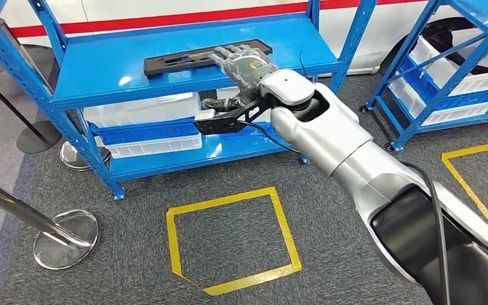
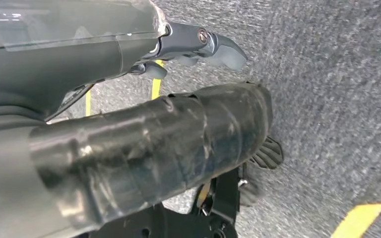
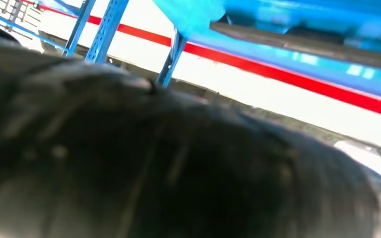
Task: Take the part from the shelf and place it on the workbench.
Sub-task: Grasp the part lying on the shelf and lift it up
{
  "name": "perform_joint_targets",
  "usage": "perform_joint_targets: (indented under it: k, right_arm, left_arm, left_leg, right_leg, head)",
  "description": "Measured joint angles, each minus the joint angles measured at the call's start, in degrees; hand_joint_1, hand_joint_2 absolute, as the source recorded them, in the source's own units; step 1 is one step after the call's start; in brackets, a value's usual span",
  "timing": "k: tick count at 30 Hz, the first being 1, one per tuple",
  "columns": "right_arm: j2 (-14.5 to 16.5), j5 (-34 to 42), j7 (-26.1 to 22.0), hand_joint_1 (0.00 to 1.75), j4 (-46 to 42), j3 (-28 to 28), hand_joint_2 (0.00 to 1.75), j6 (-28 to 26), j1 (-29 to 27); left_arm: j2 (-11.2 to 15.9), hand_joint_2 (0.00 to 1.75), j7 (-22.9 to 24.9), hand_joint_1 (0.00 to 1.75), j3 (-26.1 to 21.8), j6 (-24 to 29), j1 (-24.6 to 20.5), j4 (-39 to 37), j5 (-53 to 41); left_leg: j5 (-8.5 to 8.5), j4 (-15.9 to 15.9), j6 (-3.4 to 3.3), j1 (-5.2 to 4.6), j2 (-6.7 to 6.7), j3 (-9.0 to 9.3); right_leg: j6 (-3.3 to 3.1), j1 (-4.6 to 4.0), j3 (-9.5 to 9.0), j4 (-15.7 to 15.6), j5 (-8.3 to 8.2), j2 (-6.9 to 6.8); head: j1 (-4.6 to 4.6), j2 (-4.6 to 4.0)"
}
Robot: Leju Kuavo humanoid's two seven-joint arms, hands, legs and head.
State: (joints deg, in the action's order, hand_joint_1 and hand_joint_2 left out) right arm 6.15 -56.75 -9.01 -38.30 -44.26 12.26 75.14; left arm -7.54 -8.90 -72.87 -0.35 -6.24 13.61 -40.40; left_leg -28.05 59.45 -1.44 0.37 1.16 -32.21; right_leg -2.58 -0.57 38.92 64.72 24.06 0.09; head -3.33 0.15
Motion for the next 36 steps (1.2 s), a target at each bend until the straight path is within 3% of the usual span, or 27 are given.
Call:
perform_joint_targets:
  k: [1, 3, 6, 9, 10, 11, 12, 14, 15, 16, 19, 26, 27, 28, 29, 30, 32, 33, 36]
  right_arm:
    - [-0.1, 0.0, 0.0, 0.0, 0.0, -0.1, 0.0, 0.0, 0.1]
    - [-0.1, 0.1, 0.1, 0.0, 0.1, -0.3, 0.0, -0.1, 0.3]
    - [-0.1, 0.3, 0.0, 0.0, 0.2, -0.7, 0.0, -0.1, 0.6]
    - [0.0, 0.6, 0.0, 0.0, 0.7, -1.3, 0.0, 0.0, 0.8]
    - [0.0, 0.7, 0.0, 0.0, 0.8, -1.5, 0.0, 0.1, 0.7]
    - [0.0, 0.7, 0.0, 0.0, 1.0, -1.6, 0.0, 0.1, 0.6]
    - [0.0, 0.7, 0.0, 0.0, 1.1, -1.7, 0.0, 0.1, 0.5]
    - [0.0, 0.7, 0.2, 0.0, 1.5, -2.1, 0.0, 0.2, 0.5]
    - [0.0, 0.8, 0.2, 0.0, 1.8, -2.2, 0.0, 0.4, 0.6]
    - [0.1, 0.9, 0.3, 0.0, 2.2, -2.3, 0.0, 0.5, 0.7]
    - [0.1, 1.1, 0.2, 0.0, 3.3, -2.4, 0.0, 0.7, 0.8]
    - [0.1, 1.1, 0.1, 0.0, 3.6, -2.4, 0.0, 0.7, 0.8]
    - [0.1, 1.1, 0.1, 0.0, 3.8, -2.5, 0.0, 0.6, 0.8]
    - [0.1, 1.1, 0.1, 0.0, 4.2, -2.6, 0.0, 0.4, 0.9]
    - [0.1, 1.1, 0.1, 0.0, 5.0, -2.8, 0.0, 0.3, 0.9]
    - [0.1, 1.1, 0.1, 0.0, 5.8, -3.0, 0.0, 0.1, 0.9]
    - [0.1, 1.1, 0.1, 0.0, 7.1, -3.4, 0.0, 0.0, 0.9]
    - [0.1, 1.1, 0.1, 0.0, 7.4, -3.4, 0.0, -0.1, 1.0]
    - [0.1, 1.1, 0.1, 0.0, 7.7, -3.4, 0.0, -0.2, 1.1]
  left_arm:
    - [-0.2, 0.0, 0.0, 0.0, 0.0, 0.0, 0.0, 0.0, 0.0]
    - [-0.2, 0.0, 0.0, 0.0, 0.0, 0.1, -0.2, -0.1, -0.1]
    - [-0.2, 0.0, 0.0, 0.0, 0.0, 0.5, -0.3, -0.1, -0.3]
    - [-0.2, 0.0, 0.0, 0.0, 0.0, 0.6, -0.3, -0.1, -0.3]
    - [-0.2, 0.0, 0.0, 0.0, 0.0, 0.6, -0.3, -0.1, -0.3]
    - [-0.2, 0.0, 0.0, 0.0, 0.0, 0.6, -0.2, -0.1, -0.3]
    - [-0.1, 0.0, 0.0, 0.0, 0.0, 0.6, -0.2, -0.1, -0.3]
    - [-0.1, 0.0, 0.0, 0.0, 0.0, 0.6, -0.1, -0.1, -0.3]
    - [-0.1, 0.0, 0.0, 0.0, 0.0, 0.6, 0.0, -0.1, -0.3]
    - [-0.1, 0.0, 0.0, 0.0, 0.0, 0.6, -0.1, -0.2, -0.4]
    - [-0.2, 0.0, 0.0, 0.0, 0.0, 0.8, -0.3, -0.2, -0.5]
    - [-0.2, 0.0, 0.0, 0.0, 0.0, 0.8, -0.3, -0.2, -0.5]
    - [-0.2, 0.0, 0.0, 0.0, 0.0, 0.8, -0.2, -0.2, -0.5]
    - [-0.2, 0.0, 0.0, 0.0, 0.0, 0.9, -0.2, -0.2, -0.5]
    - [-0.2, 0.0, 0.0, 0.0, 0.0, 0.9, -0.2, -0.2, -0.5]
    - [-0.2, 0.0, 0.0, 0.0, 0.0, 0.9, -0.1, -0.2, -0.6]
    - [-0.5, 0.0, 0.0, 0.0, 0.0, 1.0, -0.1, -0.2, -0.6]
    - [-0.6, 0.0, 0.0, 0.0, 0.0, 1.0, -0.1, -0.3, -0.6]
    - [-0.7, 0.0, 0.0, 0.0, 0.0, 1.0, -0.2, -0.3, -0.6]
  left_leg:
    - [-0.12, -0.2, 0.25, 0.06, 0.02, 0.23]
    - [-0.12, -0.7, 0.81, 0.32, 0.02, 0.41]
    - [-1.36, 0.5, 1.44, 0.21, -0.43, 0.01]
    - [-4.53, 9.8, 2.29, 0.56, -0.76, -5.25]
    - [-4.77, 12.5, 2.59, 0.72, -0.8, -7.15]
    - [-3.95, 13.3, 2.87, 0.86, -0.82, -8.29]
    - [-2.04, 12.0, 3.1, 0.98, -0.84, -8.34]
    - [2.48, 5.5, 3.46, 1.19, -1.0, -6.25]
    - [3.59, 2.6, 3.4, 1.18, -1.04, -5.06]
    - [3.82, 1.0, 3.08, 1.13, -1.03, -4.42]
    - [3.03, 0.7, 1.89, 0.97, -0.83, -4.3]
    - [2.94, 0.6, 1.73, 0.93, -0.77, -4.32]
    - [2.91, 0.5, 1.47, 1.01, -0.76, -4.13]
    - [2.83, 0.3, 1.14, 1.1, -0.76, -3.86]
    - [2.6, 0.2, 0.66, 1.12, -0.75, -3.46]
    - [2.05, 0.1, 0.26, 1.07, -0.64, -2.55]
    - [0.85, -0.1, 0.09, 0.82, -0.42, -1.13]
    - [0.47, -0.2, 0.34, 0.84, -0.32, -0.67]
    - [0.36, -0.6, 1.36, 1.06, -0.36, -0.67]
  right_leg:
    - [-0.55, -0.36, -0.86, -1.9, -0.66, 0.0]
    - [-0.86, -0.77, -1.58, -3.2, -0.62, -0.06]
    - [-0.83, 0.14, -4.08, -7.0, -0.28, -0.3]
    - [-0.77, 0.49, -5.57, -8.2, 0.13, -0.39]
    - [-0.67, 0.54, -5.76, -8.1, 0.45, -0.39]
    - [-0.53, 0.61, -5.95, -7.8, 0.84, -0.39]
    - [-0.32, 0.73, -6.16, -7.4, 1.31, -0.37]
    - [0.31, 0.98, -6.5, -6.4, 2.47, -0.34]
    - [0.68, 0.93, -6.43, -5.8, 3.01, -0.31]
    - [1.01, 0.83, -6.23, -5.4, 3.38, -0.29]
    - [1.48, 0.43, -5.77, -5.1, 3.67, -0.3]
    - [1.56, 0.4, -5.84, -5.1, 3.7, -0.36]
    - [1.73, 0.5, -5.82, -4.9, 3.96, -0.36]
    - [1.97, 0.6, -5.5, -3.9, 4.54, -0.34]
    - [2.3, 0.75, -3.03, 0.6, 6.24, -0.3]
    - [2.24, 0.77, -1.39, 2.1, 5.33, -0.23]
    - [1.25, 0.37, 0.63, 2.1, 2.18, -0.03]
    - [0.57, 0.0, -0.73, -2.1, -0.69, 0.05]
    - [-0.05, -0.49, -1.71, -4.5, -0.53, 0.0]
  head:
    - [-0.07, -0.01]
    - [-0.11, -0.01]
    - [-0.11, 0.0]
    - [-0.2, 0.0]
    - [-0.21, -0.01]
    - [-0.21, -0.01]
    - [-0.21, -0.01]
    - [-0.21, 0.0]
    - [-0.27, 0.0]
    - [-0.32, 0.0]
    - [-0.41, 0.0]
    - [-0.41, 0.0]
    - [-0.4, 0.0]
    - [-0.38, 0.0]
    - [-0.36, 0.0]
    - [-0.34, 0.0]
    - [-0.41, 0.0]
    - [-0.41, 0.0]
    - [-0.35, 0.0]
